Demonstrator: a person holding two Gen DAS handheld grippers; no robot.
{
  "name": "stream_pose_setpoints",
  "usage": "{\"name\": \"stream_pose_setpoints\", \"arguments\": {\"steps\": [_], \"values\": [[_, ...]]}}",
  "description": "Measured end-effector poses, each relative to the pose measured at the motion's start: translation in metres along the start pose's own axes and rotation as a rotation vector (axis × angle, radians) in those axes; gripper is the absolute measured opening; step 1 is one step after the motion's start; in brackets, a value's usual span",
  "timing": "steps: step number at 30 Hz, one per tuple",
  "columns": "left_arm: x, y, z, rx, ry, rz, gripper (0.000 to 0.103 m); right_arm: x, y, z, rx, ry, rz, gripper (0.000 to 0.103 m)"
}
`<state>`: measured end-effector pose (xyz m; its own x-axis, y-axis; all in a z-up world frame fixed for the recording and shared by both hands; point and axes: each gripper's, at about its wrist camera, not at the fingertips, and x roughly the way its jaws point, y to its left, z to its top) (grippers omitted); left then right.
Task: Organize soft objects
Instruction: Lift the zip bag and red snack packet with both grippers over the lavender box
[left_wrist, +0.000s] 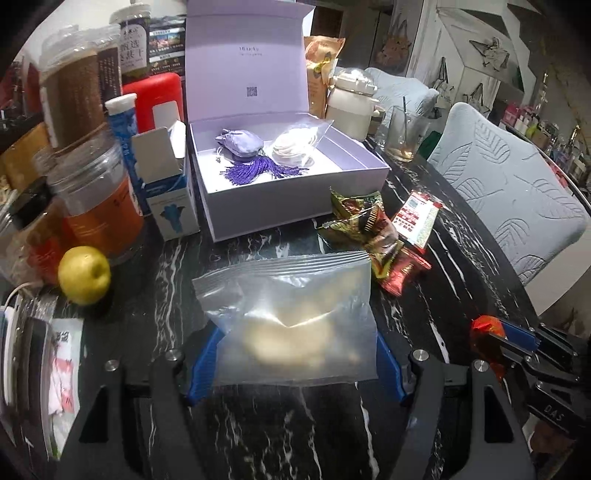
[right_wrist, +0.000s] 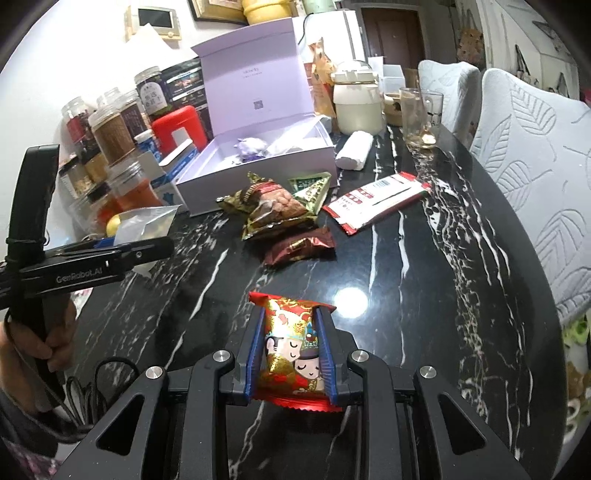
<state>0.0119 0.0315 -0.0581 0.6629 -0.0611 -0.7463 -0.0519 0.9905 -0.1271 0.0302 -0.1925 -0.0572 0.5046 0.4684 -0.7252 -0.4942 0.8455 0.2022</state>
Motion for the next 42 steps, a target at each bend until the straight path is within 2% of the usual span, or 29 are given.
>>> {"name": "stream_pose_setpoints", "arguments": {"steps": [12,24,32,42], "values": [[-0.048,-0.007,-0.015,0.012,-0.069,-0.018,0.071,-0.030,0.020,-0.005,-0.026,-0.079,0.024,0.027],[-0.089,-0.011,-0.003,0.041,-0.165,-0.008,0.071,-0.066,0.042,0.018,-0.102,-0.201,0.041,0.027],[-0.106,-0.007,0.021,0.054,-0.227,0.010,0.071,-0.074,0.050,0.047,-0.124,-0.260,0.075,0.027],[-0.115,-0.003,0.070,0.081,-0.308,0.005,0.071,-0.076,0.054,0.092,-0.159,-0.324,0.108,0.027]]}}
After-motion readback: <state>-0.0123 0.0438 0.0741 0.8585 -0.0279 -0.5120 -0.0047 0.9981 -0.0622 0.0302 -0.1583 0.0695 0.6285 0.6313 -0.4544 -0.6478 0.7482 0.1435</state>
